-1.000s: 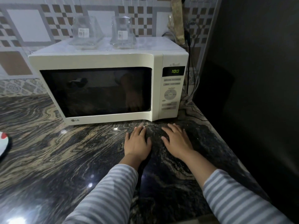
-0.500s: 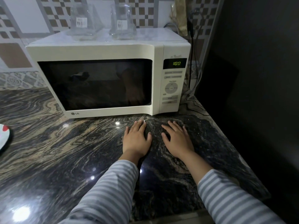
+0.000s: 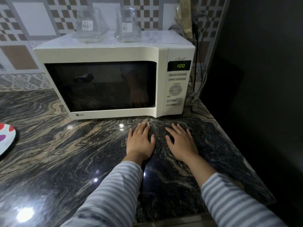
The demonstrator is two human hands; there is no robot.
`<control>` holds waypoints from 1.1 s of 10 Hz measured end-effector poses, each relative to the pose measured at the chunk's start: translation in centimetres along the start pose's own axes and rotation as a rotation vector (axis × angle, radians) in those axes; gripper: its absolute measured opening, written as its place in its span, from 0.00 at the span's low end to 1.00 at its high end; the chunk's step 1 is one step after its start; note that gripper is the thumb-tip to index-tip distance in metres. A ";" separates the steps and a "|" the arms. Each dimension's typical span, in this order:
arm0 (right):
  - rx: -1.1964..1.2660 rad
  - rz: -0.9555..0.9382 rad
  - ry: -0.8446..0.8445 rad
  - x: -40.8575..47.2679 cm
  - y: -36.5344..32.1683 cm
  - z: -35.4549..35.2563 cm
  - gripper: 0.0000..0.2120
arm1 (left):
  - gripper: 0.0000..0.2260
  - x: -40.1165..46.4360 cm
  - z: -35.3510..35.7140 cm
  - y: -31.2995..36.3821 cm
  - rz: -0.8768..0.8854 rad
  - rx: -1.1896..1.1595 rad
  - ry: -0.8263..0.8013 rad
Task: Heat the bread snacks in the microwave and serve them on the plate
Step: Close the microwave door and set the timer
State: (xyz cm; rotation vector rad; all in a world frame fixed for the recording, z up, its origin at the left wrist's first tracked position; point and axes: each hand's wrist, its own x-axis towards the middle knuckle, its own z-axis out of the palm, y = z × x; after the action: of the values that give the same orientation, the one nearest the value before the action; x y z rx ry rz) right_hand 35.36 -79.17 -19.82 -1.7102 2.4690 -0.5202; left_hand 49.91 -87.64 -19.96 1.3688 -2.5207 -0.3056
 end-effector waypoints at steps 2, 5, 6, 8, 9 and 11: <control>-0.015 -0.004 -0.009 0.1 0.0 0.0 0.23 | 0.25 0.0 -0.1 0.0 0.000 -0.006 -0.005; 0.075 0.029 -0.057 0.5 0.0 -0.8 0.23 | 0.25 0.1 0.0 0.0 0.006 -0.006 -0.003; 0.144 0.050 -0.057 1.2 -0.1 -1.9 0.24 | 0.25 0.2 0.0 0.0 0.007 -0.006 -0.001; -0.012 0.089 0.110 2.8 -0.3 -5.3 0.27 | 0.25 0.0 0.0 0.1 0.004 0.004 -0.002; -0.123 0.067 0.134 3.2 -0.4 -6.2 0.30 | 0.25 0.0 0.0 0.1 0.002 0.003 0.002; -0.241 0.038 0.153 4.3 -0.5 -5.9 0.32 | 0.25 0.0 0.0 0.0 0.005 -0.013 0.005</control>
State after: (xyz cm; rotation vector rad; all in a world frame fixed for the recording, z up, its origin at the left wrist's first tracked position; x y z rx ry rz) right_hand 32.68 -81.99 -13.63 -1.7620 2.7664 -0.3751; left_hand 49.88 -87.61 -19.93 1.3563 -2.5132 -0.3172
